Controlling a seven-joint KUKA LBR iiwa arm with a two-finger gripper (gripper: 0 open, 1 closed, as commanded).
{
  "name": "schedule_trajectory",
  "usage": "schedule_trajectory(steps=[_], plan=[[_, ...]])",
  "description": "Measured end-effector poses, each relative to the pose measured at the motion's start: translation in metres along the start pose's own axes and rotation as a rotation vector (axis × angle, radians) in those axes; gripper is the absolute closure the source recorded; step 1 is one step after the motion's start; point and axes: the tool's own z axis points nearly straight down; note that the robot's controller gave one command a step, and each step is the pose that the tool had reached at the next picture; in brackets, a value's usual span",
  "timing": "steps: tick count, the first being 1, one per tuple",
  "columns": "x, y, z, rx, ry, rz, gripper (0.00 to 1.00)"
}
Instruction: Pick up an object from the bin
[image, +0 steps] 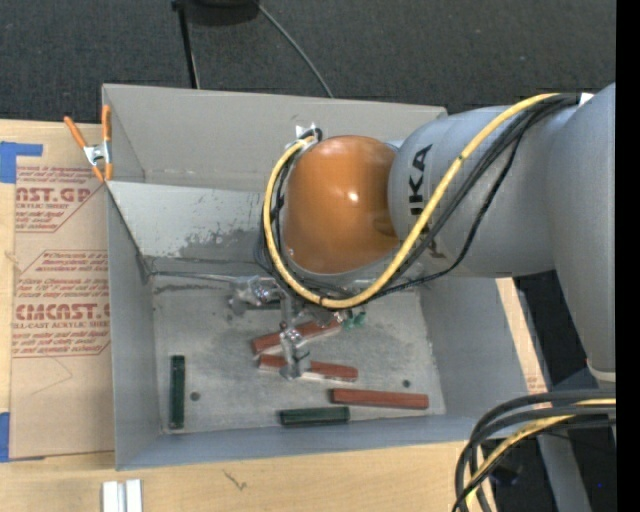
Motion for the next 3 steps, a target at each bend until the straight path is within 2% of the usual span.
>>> schedule_trajectory(steps=[1, 2, 3], plan=[[-0.001, -0.002, -0.003, 0.003, -0.005, 0.002, 0.0], [-0.005, -0.038, 0.09, 0.003, -0.004, 0.03, 1.0], [-0.005, -0.037, 0.09, 0.003, -0.006, 0.03, 0.0]])
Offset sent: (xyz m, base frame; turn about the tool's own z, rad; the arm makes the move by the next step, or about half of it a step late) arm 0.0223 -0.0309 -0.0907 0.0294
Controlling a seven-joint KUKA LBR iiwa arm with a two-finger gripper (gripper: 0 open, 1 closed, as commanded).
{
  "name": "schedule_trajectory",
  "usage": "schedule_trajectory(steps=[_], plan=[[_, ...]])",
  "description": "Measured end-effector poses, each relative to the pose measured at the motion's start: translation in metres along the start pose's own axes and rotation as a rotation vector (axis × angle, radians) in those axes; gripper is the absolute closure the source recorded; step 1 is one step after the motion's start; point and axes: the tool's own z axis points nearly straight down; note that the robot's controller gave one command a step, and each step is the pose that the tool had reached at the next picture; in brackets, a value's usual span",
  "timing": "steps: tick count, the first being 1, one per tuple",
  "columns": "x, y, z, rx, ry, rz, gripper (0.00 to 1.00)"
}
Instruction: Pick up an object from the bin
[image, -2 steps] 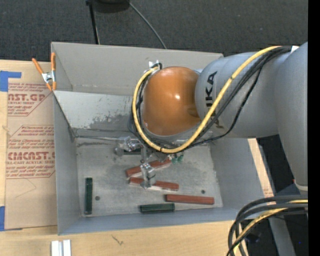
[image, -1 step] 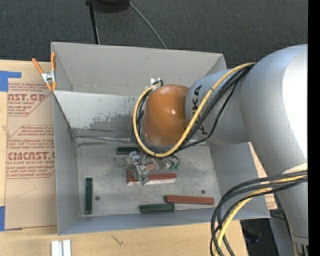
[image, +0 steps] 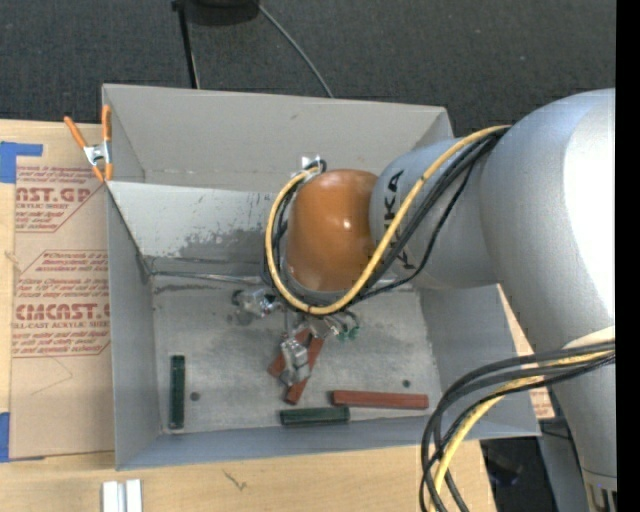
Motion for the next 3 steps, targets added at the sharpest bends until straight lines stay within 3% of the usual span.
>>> schedule_trajectory(steps=[1, 2, 3], plan=[[0.0, 0.0, 0.0, 0.0, 0.001, 0.0, 0.0], [0.083, -0.064, -0.001, 0.001, 0.002, -0.286, 1.0], [0.083, -0.064, -0.001, 0.001, 0.002, -0.286, 1.0]])
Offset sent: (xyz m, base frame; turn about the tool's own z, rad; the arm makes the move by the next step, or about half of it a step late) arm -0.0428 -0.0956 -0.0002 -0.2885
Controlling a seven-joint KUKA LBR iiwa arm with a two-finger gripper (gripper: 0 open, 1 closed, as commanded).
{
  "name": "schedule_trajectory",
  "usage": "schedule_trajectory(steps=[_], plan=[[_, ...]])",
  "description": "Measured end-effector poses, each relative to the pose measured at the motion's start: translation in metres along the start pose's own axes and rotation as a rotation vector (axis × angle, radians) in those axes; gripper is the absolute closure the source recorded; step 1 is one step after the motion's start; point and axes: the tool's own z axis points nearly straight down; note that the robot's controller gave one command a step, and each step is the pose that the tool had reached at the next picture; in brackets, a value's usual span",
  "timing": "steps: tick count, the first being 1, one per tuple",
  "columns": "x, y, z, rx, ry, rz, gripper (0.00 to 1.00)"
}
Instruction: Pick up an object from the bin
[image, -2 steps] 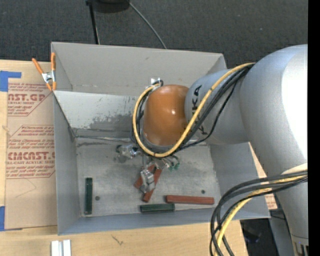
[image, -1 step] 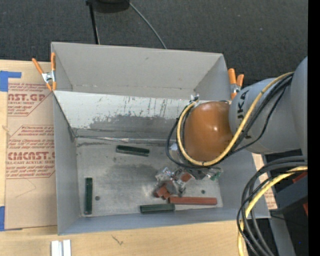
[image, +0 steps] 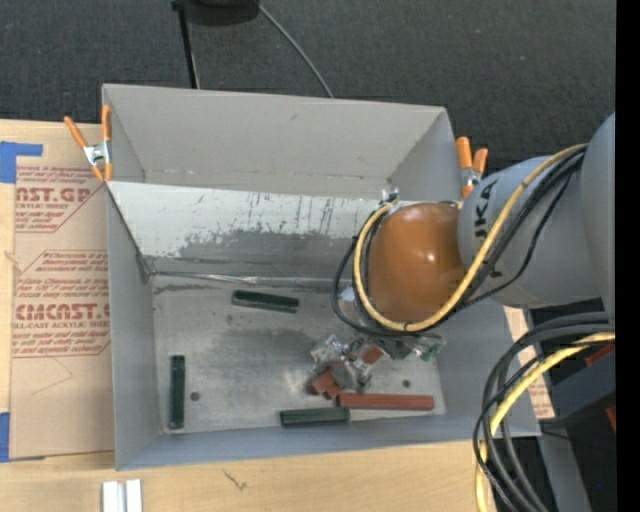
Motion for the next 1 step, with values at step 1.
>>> schedule_trajectory(steps=[1], plan=[[0.0, 0.0, 0.0, 0.0, 0.0, 0.0, 1.0]])
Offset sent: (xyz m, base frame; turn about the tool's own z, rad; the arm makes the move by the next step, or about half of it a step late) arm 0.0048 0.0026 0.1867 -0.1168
